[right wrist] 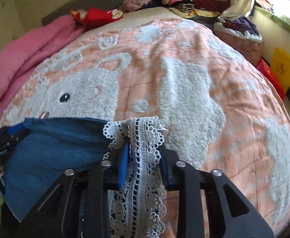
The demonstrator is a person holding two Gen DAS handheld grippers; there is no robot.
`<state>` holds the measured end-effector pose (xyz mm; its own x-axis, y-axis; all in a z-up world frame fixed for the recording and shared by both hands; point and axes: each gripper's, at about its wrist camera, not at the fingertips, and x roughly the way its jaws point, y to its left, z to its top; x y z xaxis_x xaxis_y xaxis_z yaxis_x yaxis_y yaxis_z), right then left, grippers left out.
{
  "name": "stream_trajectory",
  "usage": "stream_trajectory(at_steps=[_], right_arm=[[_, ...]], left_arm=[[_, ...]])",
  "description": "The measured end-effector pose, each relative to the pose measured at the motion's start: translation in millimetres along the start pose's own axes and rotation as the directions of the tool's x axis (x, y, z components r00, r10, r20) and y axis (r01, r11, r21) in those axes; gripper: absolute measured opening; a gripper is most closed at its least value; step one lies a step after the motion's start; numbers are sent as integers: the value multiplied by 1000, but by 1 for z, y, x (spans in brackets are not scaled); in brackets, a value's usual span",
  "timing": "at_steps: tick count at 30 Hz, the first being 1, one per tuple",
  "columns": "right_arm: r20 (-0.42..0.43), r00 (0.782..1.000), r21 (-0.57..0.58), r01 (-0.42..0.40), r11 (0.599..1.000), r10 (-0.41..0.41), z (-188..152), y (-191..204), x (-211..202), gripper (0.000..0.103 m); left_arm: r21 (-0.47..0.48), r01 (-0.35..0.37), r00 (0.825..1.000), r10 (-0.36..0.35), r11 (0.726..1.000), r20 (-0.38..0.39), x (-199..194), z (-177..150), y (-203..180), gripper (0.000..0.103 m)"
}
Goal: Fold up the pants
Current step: 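Open the right gripper and lay the lace hem flat on the pants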
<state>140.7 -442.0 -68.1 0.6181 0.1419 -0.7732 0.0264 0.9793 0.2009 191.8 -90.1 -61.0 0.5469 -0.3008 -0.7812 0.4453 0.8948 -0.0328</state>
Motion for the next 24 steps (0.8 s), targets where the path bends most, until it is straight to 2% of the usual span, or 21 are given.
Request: stream_trajectory(at_steps=[4,7,14,15,19,24], right_arm=[[32,999,31,30,999,-31,-4,-14,-17,48],[59,998,49,35,998,-38,-8,-16,-31,56],[137,984,40,106,994,-110,-18,-10,-69,67],[148,982,43,109,993,-114,-20,-11,-75,72],[186,977,64,92,994,-103,-27,-8,-96,83],[207,974,50,86,995,-95,-36,4,-112,89]], left_arm=[[-7,-16,1000,16,1000,20,-9,0,3,44],[-22,-32,999,33,999,36,-20,-1,8,45],[-78,-60,995,65,995,71,-53,-12,27,64],[-85,-61,995,68,994,75,-57,-13,29,66],[-108,-68,993,77,992,89,-77,-21,36,78],[-110,-76,991,87,991,104,-94,-28,37,85]])
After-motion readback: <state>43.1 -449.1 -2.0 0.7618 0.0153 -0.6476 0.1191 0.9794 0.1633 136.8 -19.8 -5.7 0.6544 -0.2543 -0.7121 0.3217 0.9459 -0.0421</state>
